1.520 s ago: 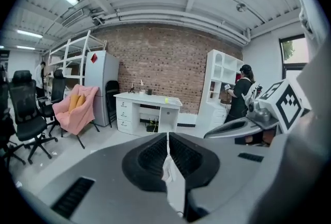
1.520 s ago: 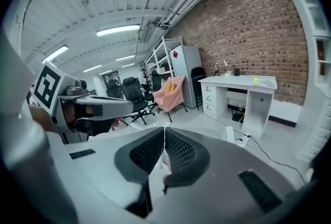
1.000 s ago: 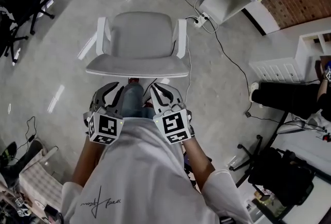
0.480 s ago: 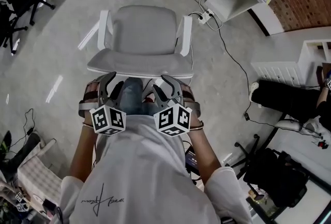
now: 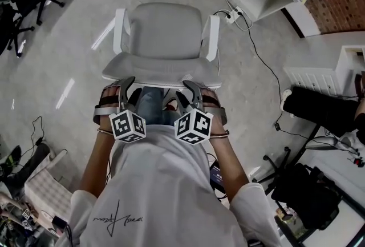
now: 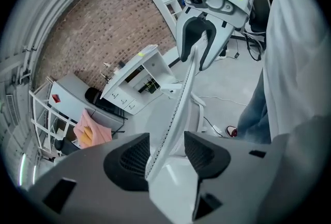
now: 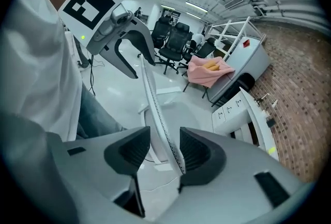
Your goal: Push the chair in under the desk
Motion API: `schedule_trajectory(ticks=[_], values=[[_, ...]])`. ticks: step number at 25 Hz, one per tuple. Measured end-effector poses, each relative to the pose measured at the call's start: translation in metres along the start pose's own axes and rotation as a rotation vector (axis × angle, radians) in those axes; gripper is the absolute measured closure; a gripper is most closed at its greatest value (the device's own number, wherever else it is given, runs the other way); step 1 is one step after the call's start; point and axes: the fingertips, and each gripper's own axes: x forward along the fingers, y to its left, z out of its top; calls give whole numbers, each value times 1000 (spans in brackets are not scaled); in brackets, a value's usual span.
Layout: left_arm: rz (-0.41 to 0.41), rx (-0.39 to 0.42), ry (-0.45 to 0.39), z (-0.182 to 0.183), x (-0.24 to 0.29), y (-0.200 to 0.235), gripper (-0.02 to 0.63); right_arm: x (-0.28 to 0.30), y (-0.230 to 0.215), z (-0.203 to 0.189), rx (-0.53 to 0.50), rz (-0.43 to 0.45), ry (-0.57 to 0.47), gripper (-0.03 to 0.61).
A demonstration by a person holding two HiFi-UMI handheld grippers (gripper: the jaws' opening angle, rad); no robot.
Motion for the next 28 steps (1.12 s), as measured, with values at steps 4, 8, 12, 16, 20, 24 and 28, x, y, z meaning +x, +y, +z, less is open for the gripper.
schedule_trajectory(ticks=[4, 8, 12, 16, 20, 24, 28], values=[[-16, 9, 35, -14, 7, 2, 420, 11, 1, 4, -28, -3, 11, 384], [-17, 27, 54, -23, 12, 4, 424, 17, 3, 4, -41, 11, 18, 401], [-23, 36, 57, -24, 18, 8, 448, 20, 5, 2, -32, 33, 13, 425], [-36, 39, 50, -25, 21, 7, 454, 21, 6, 3, -29, 39, 4, 426], [-61, 17, 42, -23, 26, 7, 453, 23, 4, 0, -28, 48, 0, 426], [-55, 14, 31, -26, 27, 9, 453, 25, 4, 3, -24, 55, -9, 426], [-39, 6, 23, -25, 31, 13, 451, 28, -1, 2, -20, 42, -18, 426]])
